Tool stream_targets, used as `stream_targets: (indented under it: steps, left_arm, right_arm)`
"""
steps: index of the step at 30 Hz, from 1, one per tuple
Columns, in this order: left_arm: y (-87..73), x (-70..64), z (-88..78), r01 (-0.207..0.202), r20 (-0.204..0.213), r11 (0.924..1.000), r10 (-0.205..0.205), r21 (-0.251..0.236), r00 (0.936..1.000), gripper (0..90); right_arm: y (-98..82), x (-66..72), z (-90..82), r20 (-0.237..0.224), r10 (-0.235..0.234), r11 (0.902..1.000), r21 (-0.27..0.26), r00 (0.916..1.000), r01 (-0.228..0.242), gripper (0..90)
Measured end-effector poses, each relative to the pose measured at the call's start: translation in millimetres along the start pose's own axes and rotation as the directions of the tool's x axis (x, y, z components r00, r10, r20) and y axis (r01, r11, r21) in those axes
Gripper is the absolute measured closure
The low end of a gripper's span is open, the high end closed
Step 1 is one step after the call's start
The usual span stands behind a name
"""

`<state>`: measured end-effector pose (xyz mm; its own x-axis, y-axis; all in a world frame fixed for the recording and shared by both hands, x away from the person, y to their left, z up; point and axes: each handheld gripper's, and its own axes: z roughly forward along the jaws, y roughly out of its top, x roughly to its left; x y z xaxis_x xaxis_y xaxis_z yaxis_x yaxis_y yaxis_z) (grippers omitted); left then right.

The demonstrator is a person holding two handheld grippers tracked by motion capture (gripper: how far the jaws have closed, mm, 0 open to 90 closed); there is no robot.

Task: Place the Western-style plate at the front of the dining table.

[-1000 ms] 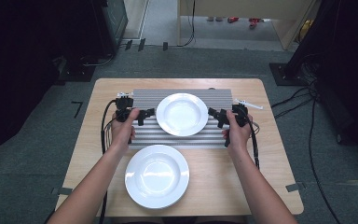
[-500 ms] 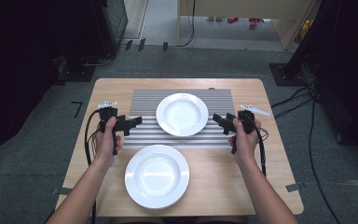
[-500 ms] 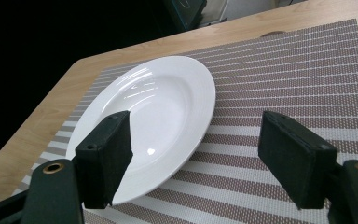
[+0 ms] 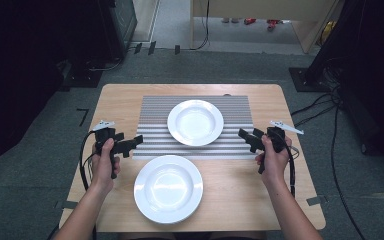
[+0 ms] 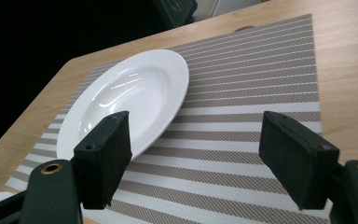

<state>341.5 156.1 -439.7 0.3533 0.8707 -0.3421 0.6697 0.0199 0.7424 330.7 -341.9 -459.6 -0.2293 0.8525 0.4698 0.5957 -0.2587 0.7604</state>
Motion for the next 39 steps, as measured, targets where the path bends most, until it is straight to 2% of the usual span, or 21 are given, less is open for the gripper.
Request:
stream_targets:
  steps: [11,17,21,39]
  left_arm:
    - [-19.1,4.8,-18.1,-0.023,-0.039,0.9996,0.022,-0.017,0.999,13.4]
    - [-29.3,9.6,-27.3,-0.02,-0.054,0.9995,0.018,-0.025,0.9984,13.4]
    - [-38.5,12.7,-31.7,-0.013,-0.066,0.9996,0.012,-0.024,0.9978,13.3]
    - [-72.2,26.0,-47.7,0.002,-0.108,0.9998,-0.004,-0.018,0.9942,13.4]
  right_arm:
    - [-8.8,-14.9,-26.6,0.031,-0.022,0.9996,-0.016,0.9993,0.022,24.6]
    - [-14.4,-22.4,-45.6,0.046,-0.032,0.9991,-0.028,0.9984,0.033,24.2]
    - [-19.7,-28.2,-54.8,0.055,-0.022,0.9993,-0.031,0.9983,0.024,24.0]
    - [-44.8,-50.7,-83.9,0.092,-0.014,0.9995,-0.026,0.9956,0.016,23.3]
